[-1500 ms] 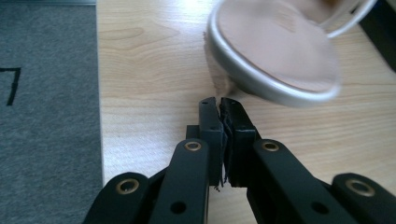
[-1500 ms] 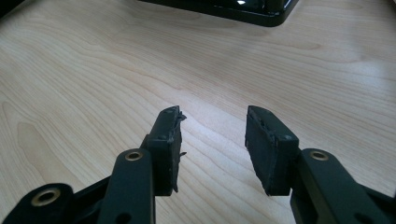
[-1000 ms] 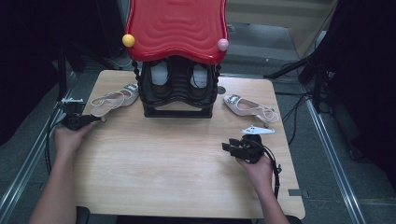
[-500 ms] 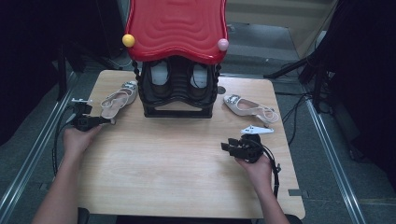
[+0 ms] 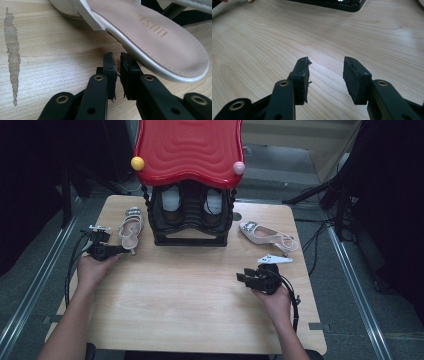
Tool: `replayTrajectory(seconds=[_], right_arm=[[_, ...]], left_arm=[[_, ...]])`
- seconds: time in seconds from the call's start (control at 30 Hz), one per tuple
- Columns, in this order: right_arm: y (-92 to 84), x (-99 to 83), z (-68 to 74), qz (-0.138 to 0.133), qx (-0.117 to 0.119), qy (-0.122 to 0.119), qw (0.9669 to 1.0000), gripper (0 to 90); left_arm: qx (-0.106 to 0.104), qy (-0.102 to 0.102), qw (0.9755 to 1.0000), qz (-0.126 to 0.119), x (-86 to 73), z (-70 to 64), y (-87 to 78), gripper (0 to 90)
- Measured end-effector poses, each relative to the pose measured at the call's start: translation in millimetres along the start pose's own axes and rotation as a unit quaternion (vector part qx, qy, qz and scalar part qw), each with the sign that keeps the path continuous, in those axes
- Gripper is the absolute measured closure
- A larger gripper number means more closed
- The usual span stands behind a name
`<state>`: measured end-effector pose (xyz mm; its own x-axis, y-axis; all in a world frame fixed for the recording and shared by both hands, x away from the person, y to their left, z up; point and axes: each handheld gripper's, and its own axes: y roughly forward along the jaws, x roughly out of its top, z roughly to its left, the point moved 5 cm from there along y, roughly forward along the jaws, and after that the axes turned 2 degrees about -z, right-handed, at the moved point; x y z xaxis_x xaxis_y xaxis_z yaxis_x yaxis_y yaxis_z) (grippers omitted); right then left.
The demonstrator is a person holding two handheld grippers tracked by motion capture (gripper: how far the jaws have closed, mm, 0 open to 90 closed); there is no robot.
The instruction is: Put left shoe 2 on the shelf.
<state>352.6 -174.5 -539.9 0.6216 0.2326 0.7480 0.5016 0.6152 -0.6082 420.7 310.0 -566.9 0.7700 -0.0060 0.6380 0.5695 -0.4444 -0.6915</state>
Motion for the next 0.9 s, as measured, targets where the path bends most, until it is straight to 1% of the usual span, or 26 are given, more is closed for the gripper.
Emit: replayTrajectory(seconds=[0.03,0.13,0.23,0.27,0.3,0.4,0.43,0.5,0.53,0.67,0.77,0.83,0.87,0.9], right_arm=[[0.2,0.0,-0.2,-0.001,0.0,0.0,1.0,56.9],[0.2,0.0,0.0,0.0,-0.001,-0.001,1.0,56.9],[0.4,0.0,0.1,0.001,-0.001,-0.003,1.0,56.9],[0.5,-0.1,0.2,0.002,-0.001,-0.003,1.0,56.8],[0.6,0.0,0.3,0.002,-0.001,-0.003,1.0,56.9],[0.7,-0.1,0.3,0.002,-0.001,-0.003,1.0,56.8],[0.9,-0.1,0.2,0.003,-0.001,-0.003,1.0,56.8],[1.2,-0.1,0.3,0.003,-0.001,-0.003,1.0,56.8],[1.4,-0.1,0.5,0.004,-0.001,-0.003,1.0,56.8],[1.9,0.1,0.8,0.003,0.0,-0.004,1.0,56.6],[1.7,0.3,0.5,0.002,0.0,-0.003,1.0,56.6],[2.0,0.0,0.4,0.003,-0.001,-0.003,1.0,56.6],[2.2,-0.2,0.3,0.004,-0.001,-0.005,1.0,56.6],[2.1,-0.3,0.2,0.005,-0.002,-0.006,1.0,56.6]], left_arm=[[0.001,0.001,1.0,0.001,0.0,0.2,-0.1,82.8],[0.004,-0.002,1.0,-0.003,0.2,3.2,-1.1,78.5],[0.01,-0.015,0.9998,-0.006,0.5,9.4,-4.4,74.1],[0.011,-0.016,0.9998,-0.008,0.8,10.9,-5.9,72.9],[0.015,-0.017,0.9997,-0.01,1.6,12.2,-7.6,70.9],[0.015,-0.024,0.9995,-0.015,4.1,14.4,-10.8,63.9],[0.02,-0.023,0.9994,-0.016,5.1,15.7,-11.5,62.2],[0.019,-0.032,0.9993,-0.01,6.6,18.6,-13.3,58.3],[0.02,-0.034,0.9991,-0.015,7.0,19.7,-13.6,56.5],[0.024,-0.04,0.9987,-0.021,10.9,23.9,-18.4,56.2],[0.029,-0.042,0.9984,-0.026,16.3,23.5,-19.9,56.3],[0.032,-0.037,0.9986,-0.022,18.5,22.3,-18.9,57.1],[0.033,-0.036,0.9987,-0.014,20.0,22.3,-19.2,57.1],[0.034,-0.035,0.9987,-0.012,21.6,22.4,-19.3,57.1]])
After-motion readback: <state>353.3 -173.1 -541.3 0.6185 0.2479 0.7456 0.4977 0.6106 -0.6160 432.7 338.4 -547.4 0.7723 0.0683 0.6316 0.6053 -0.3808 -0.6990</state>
